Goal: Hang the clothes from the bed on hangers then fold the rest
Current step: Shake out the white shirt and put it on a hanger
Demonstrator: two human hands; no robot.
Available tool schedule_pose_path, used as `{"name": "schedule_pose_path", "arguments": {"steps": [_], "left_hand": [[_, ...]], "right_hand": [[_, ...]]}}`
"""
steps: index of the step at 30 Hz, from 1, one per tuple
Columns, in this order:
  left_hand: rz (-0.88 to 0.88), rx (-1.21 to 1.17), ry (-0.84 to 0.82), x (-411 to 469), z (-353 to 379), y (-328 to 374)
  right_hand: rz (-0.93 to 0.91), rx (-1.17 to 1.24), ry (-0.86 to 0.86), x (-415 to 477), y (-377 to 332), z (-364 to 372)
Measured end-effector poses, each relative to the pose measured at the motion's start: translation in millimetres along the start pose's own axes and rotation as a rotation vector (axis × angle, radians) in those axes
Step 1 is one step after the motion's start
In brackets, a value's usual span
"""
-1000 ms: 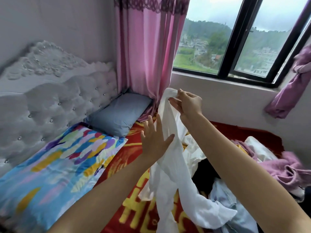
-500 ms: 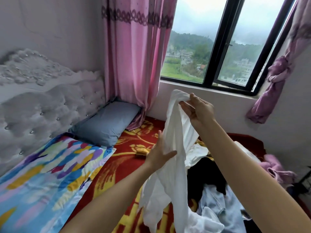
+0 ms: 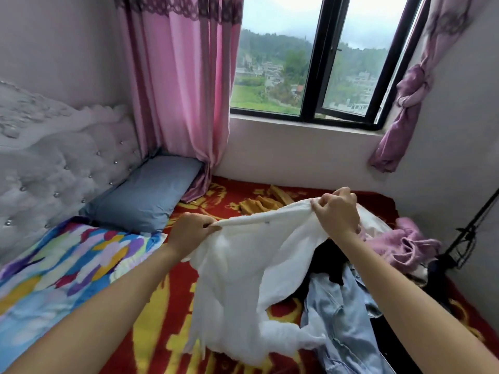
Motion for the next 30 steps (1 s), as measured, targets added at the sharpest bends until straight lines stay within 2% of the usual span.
{"name": "schedule_pose_path", "arguments": {"steps": [2,5,7,10,12,14,15,16,18,20,22,24,26,28,30], "left_hand": [[0.039,0.126,0.027,4.4,-15.1,-0.1],[0.059,0.282,0.031,10.9,-36.4,-4.0],[0.137,0.412,0.05,10.7,-46.1,-0.2],[0.173,0.537,0.049,8.3,-59.4,1.6],[0.165,0.629,-0.009,7.9,-71.4,0.9],[0.27,0.745,-0.012,7.4,-86.5,1.7],[0.304,0.79,0.0,8.3,-96.4,3.8],[0.339,0.817,0.02,11.1,-105.7,4.2],[0.385,0.842,0.106,18.6,-127.9,4.7],[0.317,0.84,0.198,26.6,-149.0,3.2],[0.218,0.779,0.306,29.3,-157.7,-2.4],[0.098,0.644,0.384,25.2,-147.2,-14.9],[-0.083,0.406,0.354,16.4,-121.5,-32.7],[-0.223,0.128,0.255,4.1,-91.3,-48.5],[-0.31,0.011,0.118,-9.5,-57.9,-64.3]], "right_hand": [[-0.111,0.061,0.039,-1.1,4.4,8.2],[-0.165,0.374,-0.1,-0.7,8.9,16.3],[-0.214,0.444,-0.167,-3.4,4.7,19.2],[-0.29,0.427,-0.244,-6.9,1.0,22.4],[-0.344,0.356,-0.38,-9.8,0.0,20.9],[-0.433,0.249,-0.511,-12.3,-6.4,16.1],[-0.481,0.216,-0.5,-10.3,-10.7,11.7],[-0.512,0.202,-0.407,-5.8,-15.3,4.6],[-0.496,0.172,-0.078,7.0,-25.9,-18.0],[-0.431,0.169,0.22,19.8,-33.0,-39.9],[-0.373,0.22,0.366,27.6,-33.5,-51.3],[-0.328,0.268,0.41,31.2,-28.0,-50.7],[-0.317,0.172,0.297,31.2,-14.9,-33.3],[-0.317,-0.044,0.031,28.8,8.7,-2.2],[-0.284,-0.115,-0.273,19.7,38.4,31.9]]}}
Point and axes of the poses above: each hand's wrist, its own x-axis towards the middle knuckle, its own z-axis out of the palm, y = z × x, the point moved 3 cm from there along x, towards the middle knuckle, and after that the axes turned 8 degrees about -y, right-handed, at the moved point
